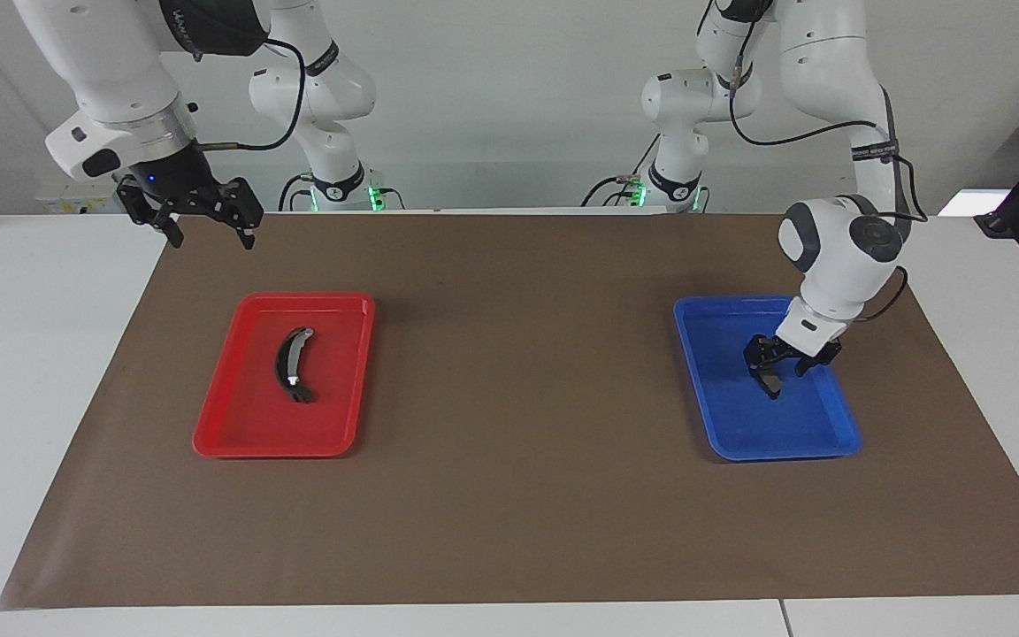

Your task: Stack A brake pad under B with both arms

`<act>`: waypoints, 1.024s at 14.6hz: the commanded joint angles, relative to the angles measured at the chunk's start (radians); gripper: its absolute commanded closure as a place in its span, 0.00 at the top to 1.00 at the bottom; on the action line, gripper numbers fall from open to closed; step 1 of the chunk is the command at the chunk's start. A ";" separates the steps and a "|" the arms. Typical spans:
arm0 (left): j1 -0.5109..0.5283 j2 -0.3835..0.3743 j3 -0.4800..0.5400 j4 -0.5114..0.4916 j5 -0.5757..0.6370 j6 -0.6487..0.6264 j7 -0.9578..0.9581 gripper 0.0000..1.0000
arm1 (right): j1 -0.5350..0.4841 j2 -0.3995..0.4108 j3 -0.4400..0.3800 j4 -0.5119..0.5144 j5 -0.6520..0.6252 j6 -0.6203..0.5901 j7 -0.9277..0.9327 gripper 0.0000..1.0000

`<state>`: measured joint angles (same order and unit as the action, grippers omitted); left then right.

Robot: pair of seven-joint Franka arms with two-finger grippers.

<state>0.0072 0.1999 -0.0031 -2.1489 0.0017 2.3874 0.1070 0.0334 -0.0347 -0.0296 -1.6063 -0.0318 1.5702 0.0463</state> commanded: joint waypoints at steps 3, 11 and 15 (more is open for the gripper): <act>0.005 -0.013 -0.003 -0.035 0.012 0.010 -0.004 0.26 | -0.007 -0.022 0.003 -0.027 0.001 0.010 -0.022 1.00; -0.018 -0.053 -0.011 0.118 0.011 -0.186 -0.010 0.03 | -0.007 -0.022 0.003 -0.027 0.001 0.011 -0.022 1.00; -0.157 -0.048 -0.014 0.219 0.000 -0.274 -0.140 0.03 | -0.009 -0.042 0.003 -0.072 0.006 0.024 -0.025 1.00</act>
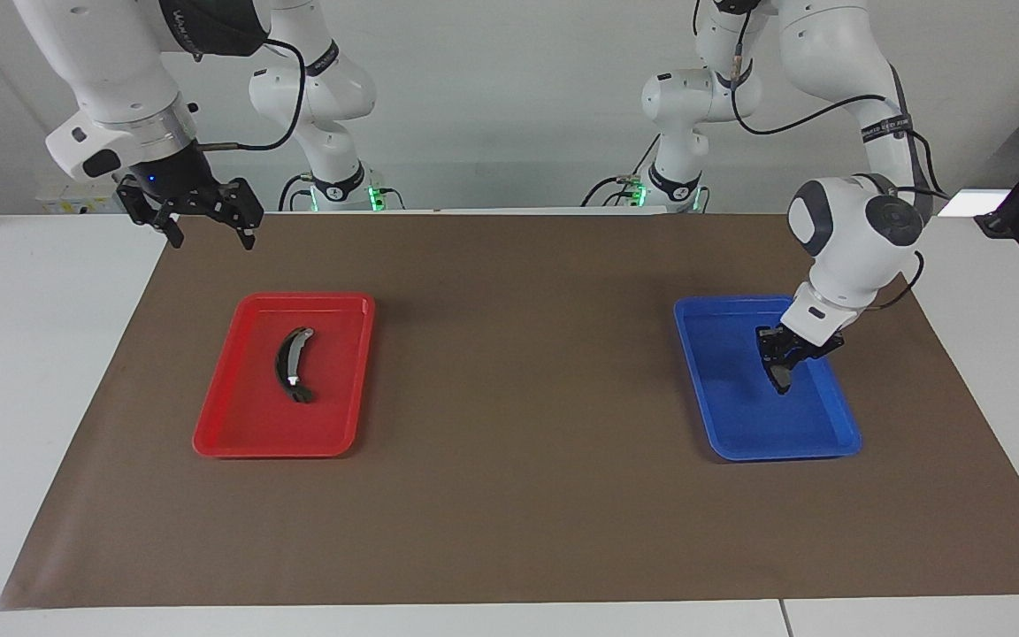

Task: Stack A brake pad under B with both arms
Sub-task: 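Reach into the blue tray and grasp the dark brake pad with the left gripper, then set the pad mid-table with the left gripper while the right gripper grasps the curved pad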

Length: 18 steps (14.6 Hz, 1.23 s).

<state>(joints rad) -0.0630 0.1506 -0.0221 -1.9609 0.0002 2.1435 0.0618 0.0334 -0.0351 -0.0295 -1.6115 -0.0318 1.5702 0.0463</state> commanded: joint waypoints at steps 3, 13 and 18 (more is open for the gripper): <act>-0.275 -0.002 0.005 0.007 -0.005 0.027 -0.374 0.02 | -0.007 -0.116 0.003 -0.267 0.010 0.189 -0.023 1.00; -0.581 0.187 0.005 -0.047 -0.051 0.407 -0.789 0.03 | -0.015 0.044 0.002 -0.609 0.055 0.735 -0.091 1.00; -0.569 0.195 0.007 -0.047 -0.052 0.398 -0.790 0.92 | -0.046 0.106 0.002 -0.677 0.061 0.875 -0.144 1.00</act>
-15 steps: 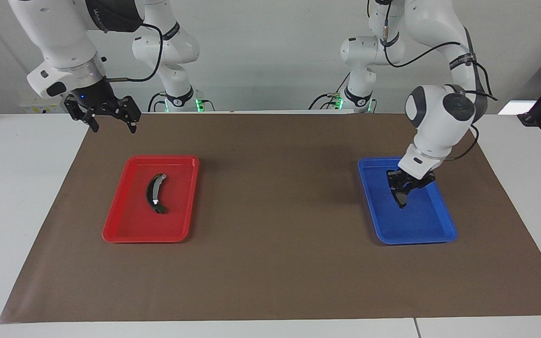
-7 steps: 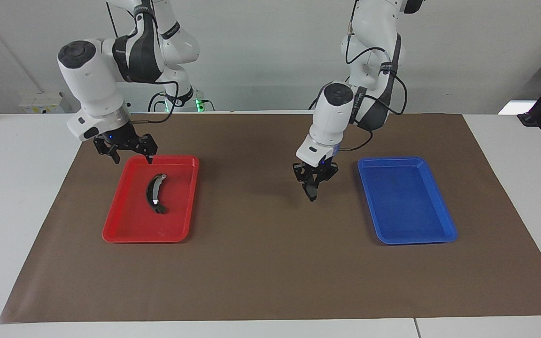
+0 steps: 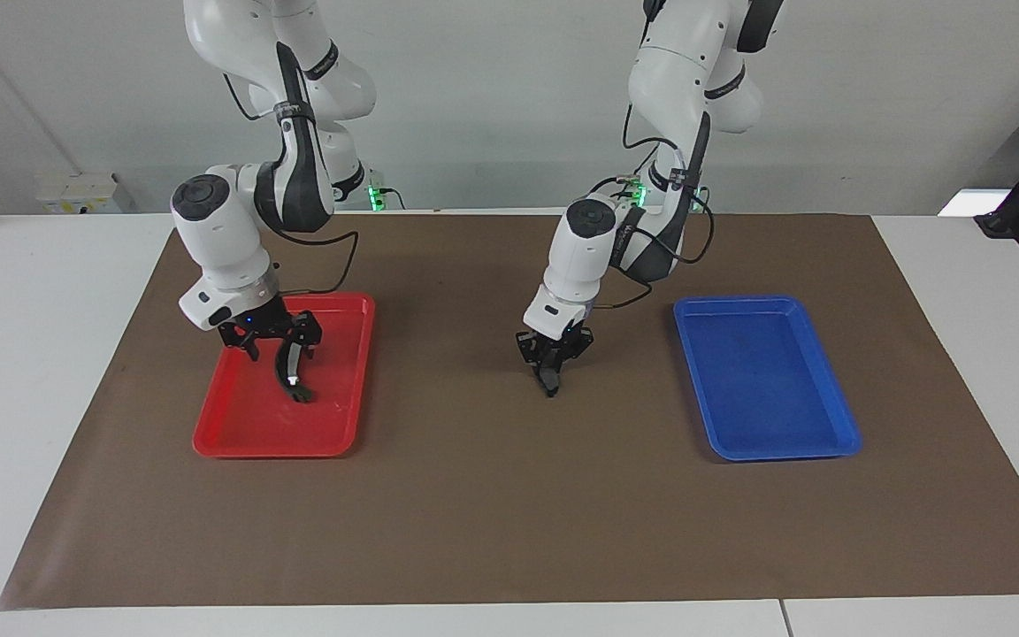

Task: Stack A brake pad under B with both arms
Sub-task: 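Set the pad mid-table with the left gripper while the right gripper grasps the curved pad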

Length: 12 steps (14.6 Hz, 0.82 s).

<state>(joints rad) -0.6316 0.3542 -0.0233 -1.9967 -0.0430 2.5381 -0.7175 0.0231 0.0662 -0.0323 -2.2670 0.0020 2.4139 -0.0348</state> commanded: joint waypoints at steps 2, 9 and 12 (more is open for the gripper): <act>0.003 -0.023 0.011 -0.004 -0.009 -0.010 -0.008 0.98 | -0.040 0.004 0.005 -0.052 0.027 0.071 -0.059 1.00; 0.231 -0.173 0.016 0.120 -0.006 -0.365 0.304 0.98 | -0.035 0.038 0.006 -0.071 0.041 0.099 -0.054 0.94; 0.380 -0.202 0.017 0.189 -0.006 -0.530 0.559 0.98 | -0.035 0.035 0.006 -0.084 0.041 0.106 -0.057 0.73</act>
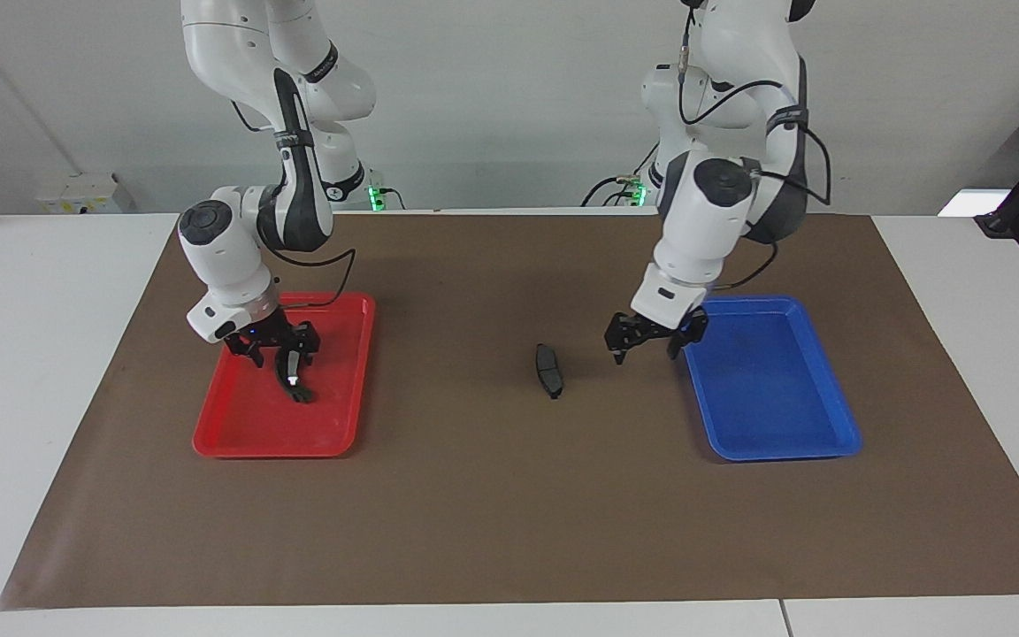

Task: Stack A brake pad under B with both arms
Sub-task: 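Carry the curved pad mid-table with the right gripper while the left gripper retracts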

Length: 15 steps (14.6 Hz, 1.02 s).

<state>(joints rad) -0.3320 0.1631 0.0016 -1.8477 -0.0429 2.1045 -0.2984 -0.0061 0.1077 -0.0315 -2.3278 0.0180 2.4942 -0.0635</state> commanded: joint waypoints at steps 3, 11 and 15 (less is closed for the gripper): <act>0.213 -0.039 -0.006 0.085 -0.006 -0.222 0.336 0.98 | -0.006 -0.008 0.005 -0.027 0.025 0.026 -0.030 0.57; 0.329 -0.192 -0.003 0.084 0.006 -0.449 0.429 0.98 | 0.052 -0.011 0.022 0.166 0.025 -0.226 0.019 0.00; 0.343 -0.209 0.001 0.078 0.011 -0.485 0.430 0.98 | 0.196 0.038 0.022 0.353 0.023 -0.409 0.128 0.00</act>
<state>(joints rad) -0.0089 -0.0329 0.0060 -1.7586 -0.0417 1.6401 0.1182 0.1354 0.1058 -0.0134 -2.0704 0.0214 2.1492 0.0274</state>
